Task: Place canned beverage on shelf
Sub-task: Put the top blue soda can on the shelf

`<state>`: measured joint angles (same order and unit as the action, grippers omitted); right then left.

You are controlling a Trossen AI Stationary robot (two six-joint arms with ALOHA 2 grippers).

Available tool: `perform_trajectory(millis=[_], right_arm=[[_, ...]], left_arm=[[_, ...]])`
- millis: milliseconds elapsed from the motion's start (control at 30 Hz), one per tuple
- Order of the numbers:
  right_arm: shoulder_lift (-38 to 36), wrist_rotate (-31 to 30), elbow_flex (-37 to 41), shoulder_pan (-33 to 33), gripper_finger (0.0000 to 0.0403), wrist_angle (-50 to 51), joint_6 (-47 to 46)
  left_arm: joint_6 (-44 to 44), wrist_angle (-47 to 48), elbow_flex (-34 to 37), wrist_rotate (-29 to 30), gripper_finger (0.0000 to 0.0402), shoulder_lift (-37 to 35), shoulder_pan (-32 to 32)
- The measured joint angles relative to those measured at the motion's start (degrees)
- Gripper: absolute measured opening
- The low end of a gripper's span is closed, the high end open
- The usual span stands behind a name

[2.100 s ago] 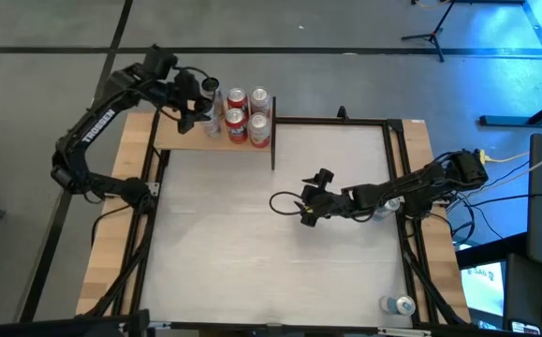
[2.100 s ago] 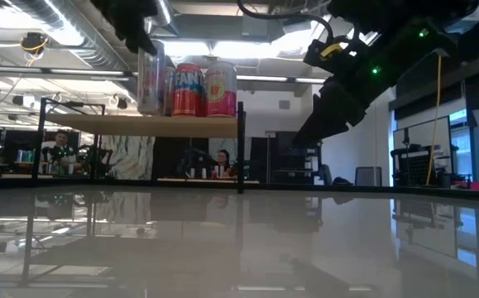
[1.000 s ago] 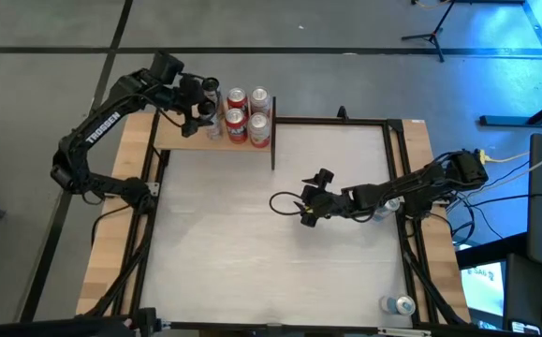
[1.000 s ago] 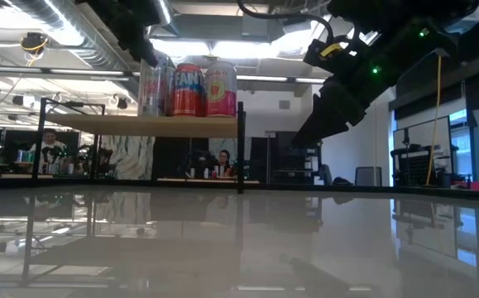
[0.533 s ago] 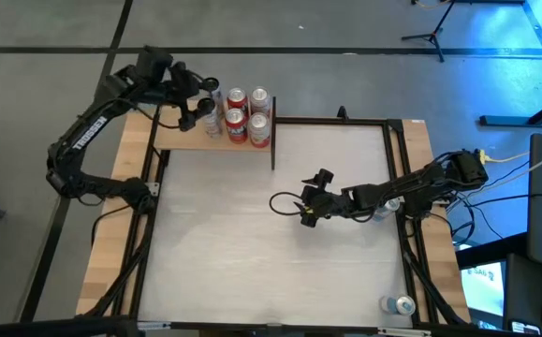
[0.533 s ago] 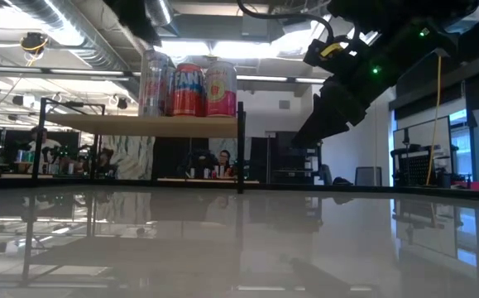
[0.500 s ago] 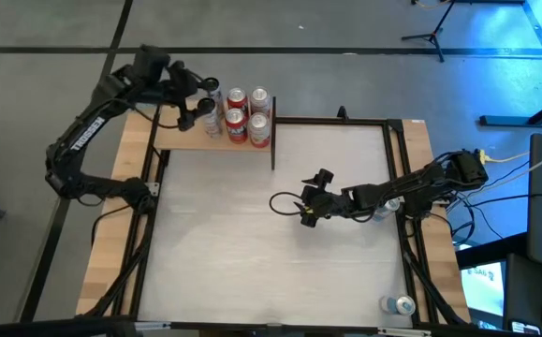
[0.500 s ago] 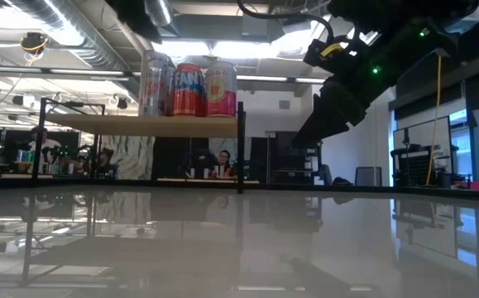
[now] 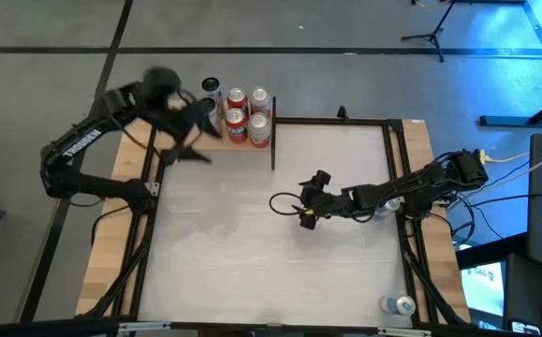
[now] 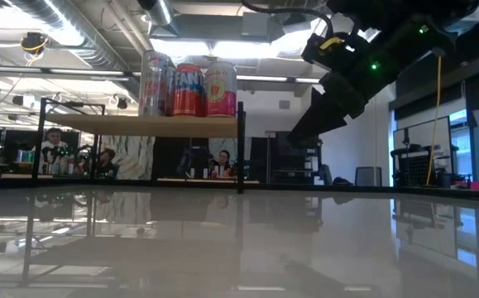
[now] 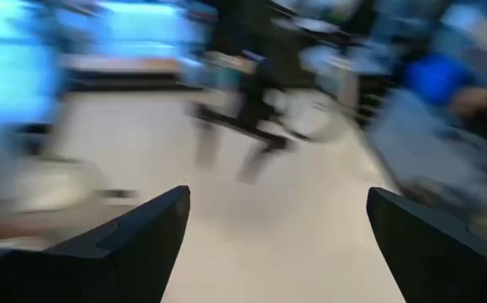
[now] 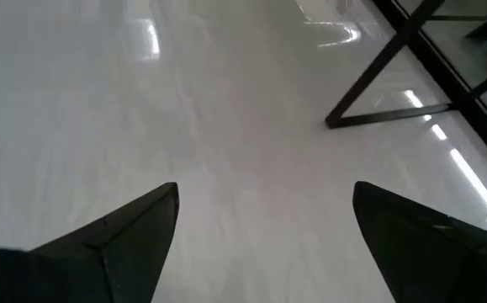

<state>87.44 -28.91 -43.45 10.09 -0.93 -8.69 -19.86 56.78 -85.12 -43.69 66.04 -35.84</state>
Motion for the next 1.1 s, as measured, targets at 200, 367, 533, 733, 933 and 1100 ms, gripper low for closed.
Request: perform_trajectory(millis=[200, 367, 533, 733, 933, 1100], right_arm=[[-1.85, 0.44, -6.1, 1.34, 0.0356, 12.17, -0.69], [-4.89, 1.23, -16.78, 2.89, 0.0356, 36.23, -6.85], [-6.39, 2.39, -25.94, 2.56, 0.0356, 57.77, -16.22], [-6.86, 1.03, -32.83, 2.15, 0.0356, 79.05, -31.32], [-6.86, 8.98, -33.7, 2.25, 0.0356, 83.24, -38.7], [-6.51, 13.73, -33.7, 1.93, 0.0356, 87.95, -40.73]], left_arm=[[2.17, -3.09, 11.8, 1.58, 0.0352, -2.85, 12.29], [9.98, -15.84, 25.0, 11.94, 0.0352, -6.87, 21.95], [16.8, -31.93, 37.81, 29.18, 0.0352, -10.68, 30.88], [23.7, -49.26, 52.39, 51.67, 0.0352, -11.79, 38.73], [28.27, -65.77, 62.71, 53.15, 0.0352, -10.19, 40.83], [28.51, -74.34, 66.58, 52.8, 0.0352, -9.4, 41.17]])
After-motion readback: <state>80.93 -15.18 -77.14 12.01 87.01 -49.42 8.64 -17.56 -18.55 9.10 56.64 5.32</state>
